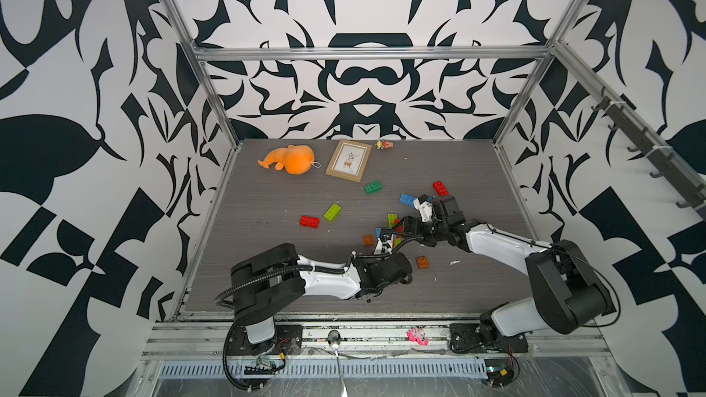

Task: Assemble a small pinwheel with lego
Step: Assemble the lego brick with the lego brick.

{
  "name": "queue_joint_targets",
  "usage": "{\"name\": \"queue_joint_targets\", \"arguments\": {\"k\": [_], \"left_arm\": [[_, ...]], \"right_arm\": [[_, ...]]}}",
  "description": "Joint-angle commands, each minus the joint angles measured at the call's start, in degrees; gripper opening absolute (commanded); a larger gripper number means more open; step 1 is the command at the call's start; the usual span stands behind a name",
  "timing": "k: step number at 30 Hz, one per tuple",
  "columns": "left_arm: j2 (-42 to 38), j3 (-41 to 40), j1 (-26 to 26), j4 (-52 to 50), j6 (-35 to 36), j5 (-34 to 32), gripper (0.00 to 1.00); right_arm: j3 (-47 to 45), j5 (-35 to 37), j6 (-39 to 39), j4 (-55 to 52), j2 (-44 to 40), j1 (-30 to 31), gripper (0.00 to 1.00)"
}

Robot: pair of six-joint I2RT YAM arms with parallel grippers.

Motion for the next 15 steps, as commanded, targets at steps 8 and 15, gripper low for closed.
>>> {"name": "queue_joint_targets", "arguments": {"k": [8,15], "left_arm": [[2.6,4.2,1.7,-2.6,1.4,0.3,0.18],[2.5,5.4,1.8,-6.4,2.6,-0.8,0.18]], "right_arm": [[1.0,0.2,-1.7,-4.1,-3.1,-0.1,0.75],[-1.6,0.1,-2.2,-3.8,-5.4,0.0,0.7]]}}
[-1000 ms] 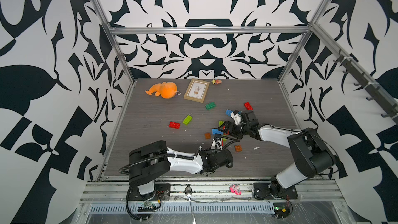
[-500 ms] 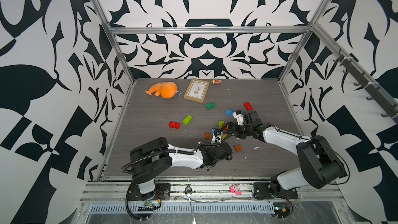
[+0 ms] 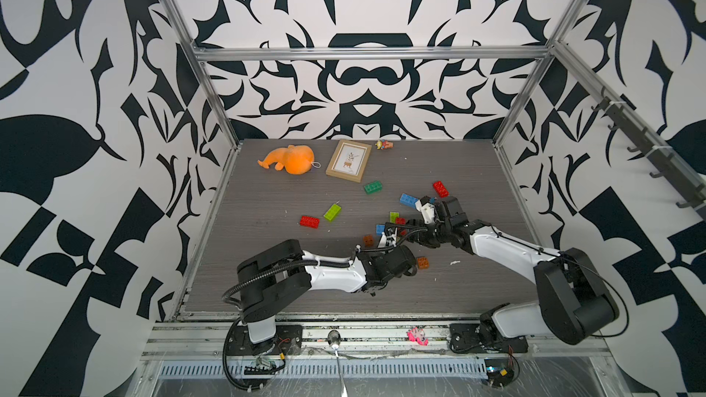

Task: Assemble a small pinwheel with lego
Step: Assemble the lego brick with the lego brick.

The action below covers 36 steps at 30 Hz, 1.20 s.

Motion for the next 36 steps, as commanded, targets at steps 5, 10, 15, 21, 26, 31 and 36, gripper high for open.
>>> {"name": "queue_joint_targets", "arguments": {"k": [5,10,15,21,26,31,36], "left_arm": [[0.0,1.8,0.8,-5.6,2.3,-0.6,0.18],[-0.1,1.3,1.3,-5.7,2.7,0.1,0.18],[0.5,2.1,1.4,-5.1,3.6,1.4,0.18],[1.4,3.5,1.5,-5.3,4.3,1.7,0.19],[1.8,4.3,1.8,-7.6,3.1,0.7,0.18],[2.4,4.5,2.0,-7.2,3.3,1.4,0.18],[2.9,5.1,2.1,-7.4,4.0,1.9,0.19]], "right_arm": [[-0.1,-1.1,-1.7,0.1,-0.7,-0.1,0.69],[0.1,-2.9,-1.6,1.4,0.5,0.0,0.68],[0.2,-2.9,-1.8,1.7,1.4,0.3,0.66],[0.6,-2.6,-2.2,1.4,2.1,0.5,0.64],[0.9,-2.4,-2.4,1.4,2.9,0.6,0.63],[1.4,-2.1,-2.6,1.3,4.1,1.1,0.6],[2.0,-1.7,-2.6,1.3,4.9,1.4,0.6]]}}
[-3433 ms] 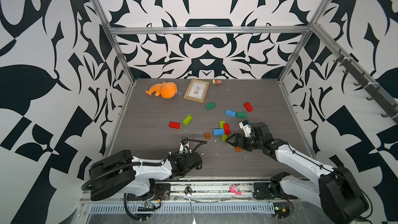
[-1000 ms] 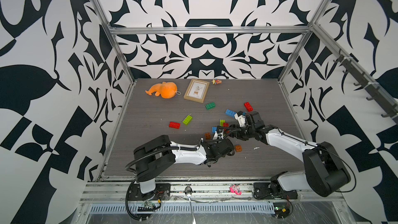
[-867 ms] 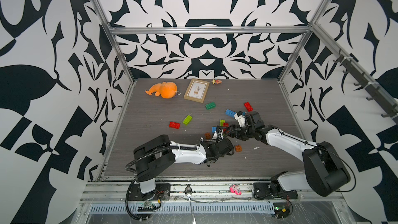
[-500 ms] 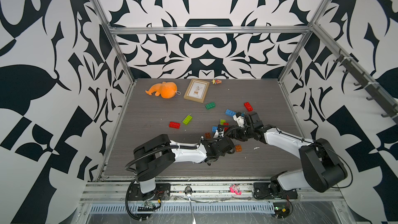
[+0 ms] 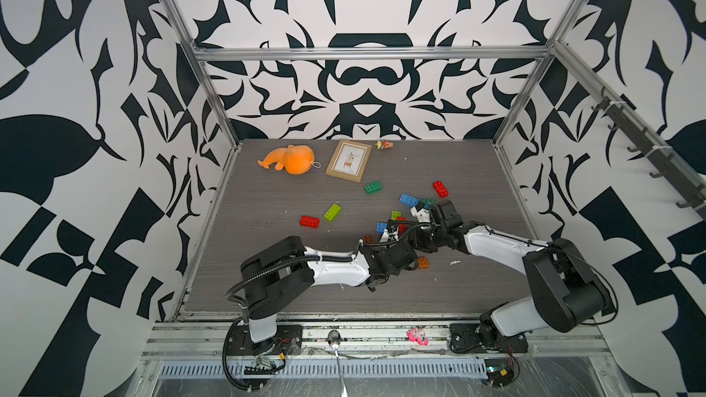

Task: Assemble a small pinwheel with lego
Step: Assemble the lego brick with the lego brick.

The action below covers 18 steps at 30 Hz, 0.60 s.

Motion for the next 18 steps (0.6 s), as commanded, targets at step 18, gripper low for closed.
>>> {"name": "queue_joint_targets", "arguments": {"k": [18], "left_arm": [[1.7,1.9,0.4,-2.1,0.8,0.9,0.19]], "right_arm": [[5.9,3.6,-0.5,0.2,4.6,0.5,0.59]]}}
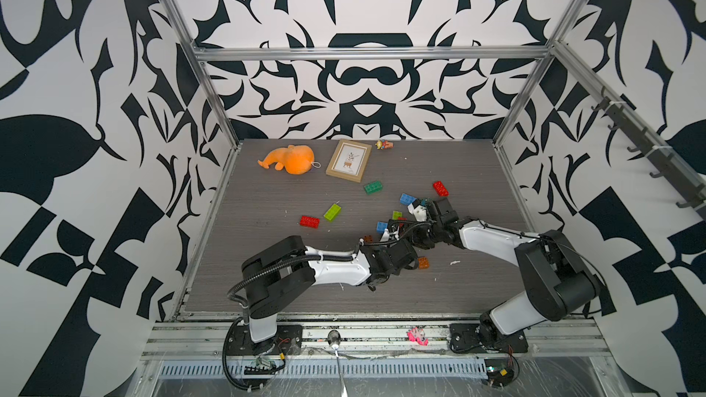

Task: Assemble a small pinwheel with lego
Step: Assemble the lego brick with the lego brick.

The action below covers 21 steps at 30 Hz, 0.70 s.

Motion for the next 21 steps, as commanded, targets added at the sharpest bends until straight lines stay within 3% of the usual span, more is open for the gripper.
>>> {"name": "queue_joint_targets", "arguments": {"k": [1,10,21], "left_arm": [[1.1,1.3,0.3,-1.8,0.2,0.7,0.19],[1.3,2.1,0.4,-2.0,0.6,0.6,0.19],[2.1,3.0,1.3,-3.2,0.9,1.2,0.2]], "right_arm": [[2.7,2.9,-0.7,-0.9,0.7,0.2,0.59],[1.7,9.3,-2.3,-4.8,-0.9,0.3,0.55],[0.9,11.4,-2.9,-6.7,0.4,0.3,0.54]]}}
